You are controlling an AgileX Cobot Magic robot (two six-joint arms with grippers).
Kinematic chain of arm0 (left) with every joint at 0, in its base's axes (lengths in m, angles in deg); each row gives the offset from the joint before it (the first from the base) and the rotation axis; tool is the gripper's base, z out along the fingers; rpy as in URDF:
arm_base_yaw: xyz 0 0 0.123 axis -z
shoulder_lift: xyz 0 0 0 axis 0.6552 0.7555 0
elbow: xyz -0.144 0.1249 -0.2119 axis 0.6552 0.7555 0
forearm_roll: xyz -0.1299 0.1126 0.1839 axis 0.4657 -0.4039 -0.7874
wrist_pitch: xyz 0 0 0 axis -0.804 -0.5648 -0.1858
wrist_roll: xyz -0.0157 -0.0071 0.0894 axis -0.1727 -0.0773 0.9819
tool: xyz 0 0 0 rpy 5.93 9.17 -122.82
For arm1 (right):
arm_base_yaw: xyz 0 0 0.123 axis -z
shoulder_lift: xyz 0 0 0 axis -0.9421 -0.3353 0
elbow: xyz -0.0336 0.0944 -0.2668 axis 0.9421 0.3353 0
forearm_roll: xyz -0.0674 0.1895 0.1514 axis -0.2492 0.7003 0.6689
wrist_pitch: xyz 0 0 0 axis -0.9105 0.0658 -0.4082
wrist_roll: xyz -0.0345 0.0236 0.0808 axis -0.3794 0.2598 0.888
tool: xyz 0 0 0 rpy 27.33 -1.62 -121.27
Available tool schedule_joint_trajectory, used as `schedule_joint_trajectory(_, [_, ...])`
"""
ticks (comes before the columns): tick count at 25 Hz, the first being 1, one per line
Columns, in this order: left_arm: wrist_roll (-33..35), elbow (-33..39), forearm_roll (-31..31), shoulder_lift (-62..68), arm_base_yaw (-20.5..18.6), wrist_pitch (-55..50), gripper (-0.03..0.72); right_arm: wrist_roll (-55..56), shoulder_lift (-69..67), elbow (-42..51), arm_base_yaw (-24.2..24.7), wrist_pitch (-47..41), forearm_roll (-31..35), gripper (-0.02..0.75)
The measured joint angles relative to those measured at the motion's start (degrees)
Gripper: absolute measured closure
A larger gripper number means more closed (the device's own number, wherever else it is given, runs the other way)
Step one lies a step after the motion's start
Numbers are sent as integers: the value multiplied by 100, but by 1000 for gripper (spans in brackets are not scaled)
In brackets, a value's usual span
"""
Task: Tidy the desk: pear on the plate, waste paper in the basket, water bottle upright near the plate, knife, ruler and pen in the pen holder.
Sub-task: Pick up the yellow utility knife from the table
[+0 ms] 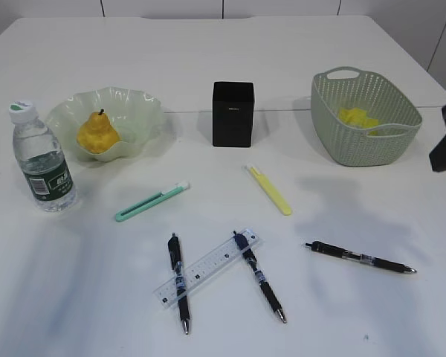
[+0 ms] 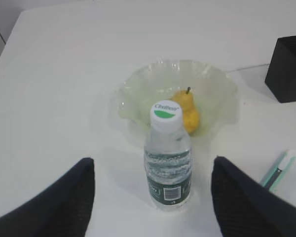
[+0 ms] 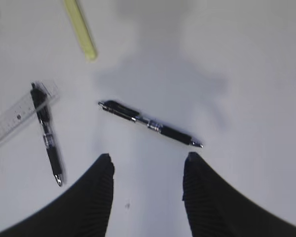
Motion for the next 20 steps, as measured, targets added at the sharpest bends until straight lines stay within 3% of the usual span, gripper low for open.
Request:
schedule_joint_trajectory(9, [0,0,0,-9,0,-114,167,-28,-401,-842,0,-397,75,388])
schedule_joint_trajectory(16, [0,0,0,-9,0,-114,167,-602,-614,-1036,0,-259,1086,388])
schedule_joint_trajectory(20, [0,-68,0,-9,0,-137,167,-626,-669,-1045,0,-84,1174,388])
